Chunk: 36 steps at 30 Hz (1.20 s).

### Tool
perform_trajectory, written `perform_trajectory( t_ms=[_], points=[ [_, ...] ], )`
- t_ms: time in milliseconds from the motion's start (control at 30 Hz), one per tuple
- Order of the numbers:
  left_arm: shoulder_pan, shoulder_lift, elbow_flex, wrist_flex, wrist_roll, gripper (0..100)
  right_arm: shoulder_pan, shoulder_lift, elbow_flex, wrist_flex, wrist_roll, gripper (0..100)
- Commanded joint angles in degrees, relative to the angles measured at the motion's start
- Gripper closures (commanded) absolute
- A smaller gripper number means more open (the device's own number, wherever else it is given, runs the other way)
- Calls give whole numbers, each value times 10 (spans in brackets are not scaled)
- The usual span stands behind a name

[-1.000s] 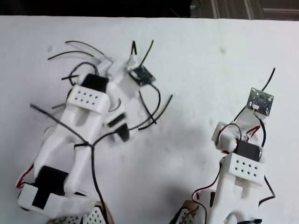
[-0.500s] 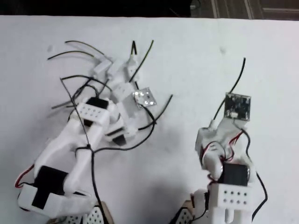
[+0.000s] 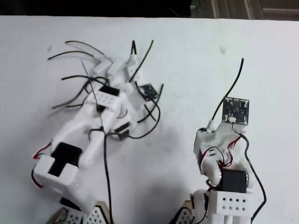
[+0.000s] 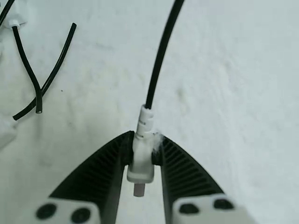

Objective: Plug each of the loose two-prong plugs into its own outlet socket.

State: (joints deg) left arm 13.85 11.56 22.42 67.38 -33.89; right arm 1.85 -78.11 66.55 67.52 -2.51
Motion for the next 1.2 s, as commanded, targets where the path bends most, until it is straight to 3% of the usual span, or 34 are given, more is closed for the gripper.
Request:
perform_trajectory(
  t_ms=[0,167,333,533,667,933,1067,1167],
  points=[
    [25,0,-25,26,131,890,-1,-7,-3,2,4,980],
    [56,-3,-73,133,137,744,0,-8,-3,2,4,980],
    [58,-82,-139,205,137,726,-4,-12,-4,2,4,980],
    [50,-235,-102,216,117,699,-27,-11,-14,1,20,981],
    [12,-342,-30,185,114,699,-80,-10,-37,3,29,981],
    [-48,-587,183,33,144,747,-222,-12,-71,28,50,981],
    [-58,-670,240,7,145,746,-298,-12,-120,86,49,981],
    [-56,-695,256,8,188,718,-357,-10,-140,110,48,981]
  ],
)
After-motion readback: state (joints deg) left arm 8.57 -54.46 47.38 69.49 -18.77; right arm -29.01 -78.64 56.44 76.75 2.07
